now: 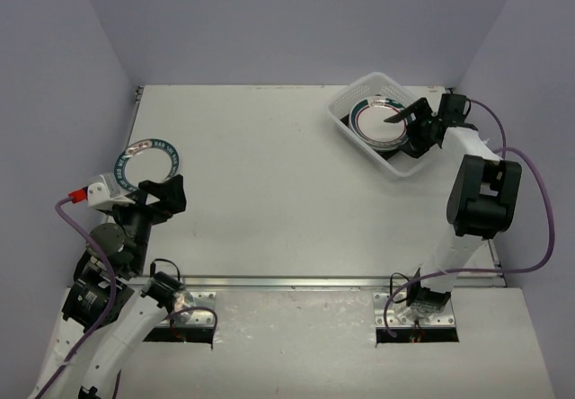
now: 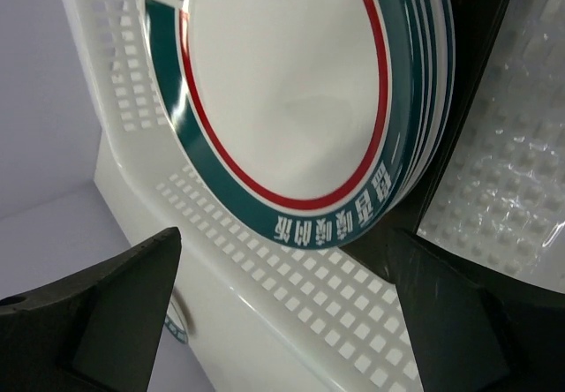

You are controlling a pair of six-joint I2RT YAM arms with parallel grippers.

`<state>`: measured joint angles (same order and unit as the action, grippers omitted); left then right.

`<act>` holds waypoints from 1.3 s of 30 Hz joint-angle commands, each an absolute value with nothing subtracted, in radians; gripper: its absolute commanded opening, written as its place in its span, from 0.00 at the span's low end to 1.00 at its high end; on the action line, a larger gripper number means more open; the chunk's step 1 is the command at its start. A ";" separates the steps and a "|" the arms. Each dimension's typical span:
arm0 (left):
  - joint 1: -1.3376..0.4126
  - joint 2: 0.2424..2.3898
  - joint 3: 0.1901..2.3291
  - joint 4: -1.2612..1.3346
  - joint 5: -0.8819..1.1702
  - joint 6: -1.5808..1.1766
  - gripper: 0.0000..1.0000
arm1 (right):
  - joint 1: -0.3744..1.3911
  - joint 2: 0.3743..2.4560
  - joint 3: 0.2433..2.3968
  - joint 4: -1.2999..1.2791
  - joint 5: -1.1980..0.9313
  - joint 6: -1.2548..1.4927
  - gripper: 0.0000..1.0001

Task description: Place the plates into the plastic bin on the countertop

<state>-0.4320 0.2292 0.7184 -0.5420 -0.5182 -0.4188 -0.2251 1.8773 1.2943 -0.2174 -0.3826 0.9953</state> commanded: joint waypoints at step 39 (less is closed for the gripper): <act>0.537 1.388 0.527 0.187 0.035 -1.011 1.00 | 0.286 0.564 0.637 -0.286 -0.547 0.609 0.99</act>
<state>0.4706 1.2604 0.5312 -0.0342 -0.1001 -0.9774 0.2855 0.5887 0.6573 -0.3219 -0.4266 0.6067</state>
